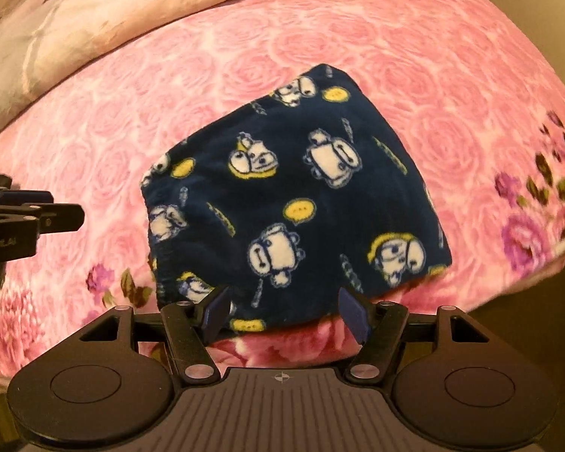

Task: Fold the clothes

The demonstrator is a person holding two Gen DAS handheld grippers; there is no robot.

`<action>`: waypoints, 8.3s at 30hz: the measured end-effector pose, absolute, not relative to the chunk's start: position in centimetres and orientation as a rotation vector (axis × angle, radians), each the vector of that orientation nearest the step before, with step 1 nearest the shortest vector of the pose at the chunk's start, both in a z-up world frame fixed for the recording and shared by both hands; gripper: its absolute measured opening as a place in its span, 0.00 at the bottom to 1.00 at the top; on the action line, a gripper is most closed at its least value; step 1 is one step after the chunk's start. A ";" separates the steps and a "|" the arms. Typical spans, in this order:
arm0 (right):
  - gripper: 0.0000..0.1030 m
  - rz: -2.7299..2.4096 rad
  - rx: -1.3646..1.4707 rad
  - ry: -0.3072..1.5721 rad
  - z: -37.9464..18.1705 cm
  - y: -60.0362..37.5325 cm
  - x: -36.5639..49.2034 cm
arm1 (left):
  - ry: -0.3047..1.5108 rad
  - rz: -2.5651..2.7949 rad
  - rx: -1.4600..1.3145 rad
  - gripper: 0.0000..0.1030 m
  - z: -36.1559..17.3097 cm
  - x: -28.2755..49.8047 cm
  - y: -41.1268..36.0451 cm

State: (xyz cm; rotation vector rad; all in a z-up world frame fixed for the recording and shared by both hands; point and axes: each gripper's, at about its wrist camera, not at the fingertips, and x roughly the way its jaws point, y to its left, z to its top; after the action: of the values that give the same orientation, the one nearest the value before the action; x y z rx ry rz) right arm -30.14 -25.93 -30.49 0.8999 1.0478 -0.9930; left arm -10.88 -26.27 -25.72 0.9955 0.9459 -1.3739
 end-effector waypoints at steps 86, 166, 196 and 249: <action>0.97 -0.495 1.192 0.781 -47.1 -48.8 -44.5 | 1.634 -1.092 -0.337 0.75 -50.0 -4.2 -20.6; 0.43 -1.520 0.609 0.464 -41.1 -75.6 -76.2 | 0.733 -2.073 0.692 0.03 -43.3 -54.9 -81.9; 0.43 -1.593 0.738 0.348 -38.6 -69.3 -78.8 | 0.814 -2.022 0.476 0.00 -39.6 -48.4 -76.0; 0.44 -1.541 0.911 0.420 -17.9 -39.5 -61.2 | 0.608 -1.825 0.844 0.53 -12.8 -40.8 -46.6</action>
State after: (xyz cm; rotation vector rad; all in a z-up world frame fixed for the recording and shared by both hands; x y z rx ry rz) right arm -61.15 -39.52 -17.87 0.9111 0.4198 -1.5407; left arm -40.84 -46.64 -12.83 0.8437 0.6078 -1.8248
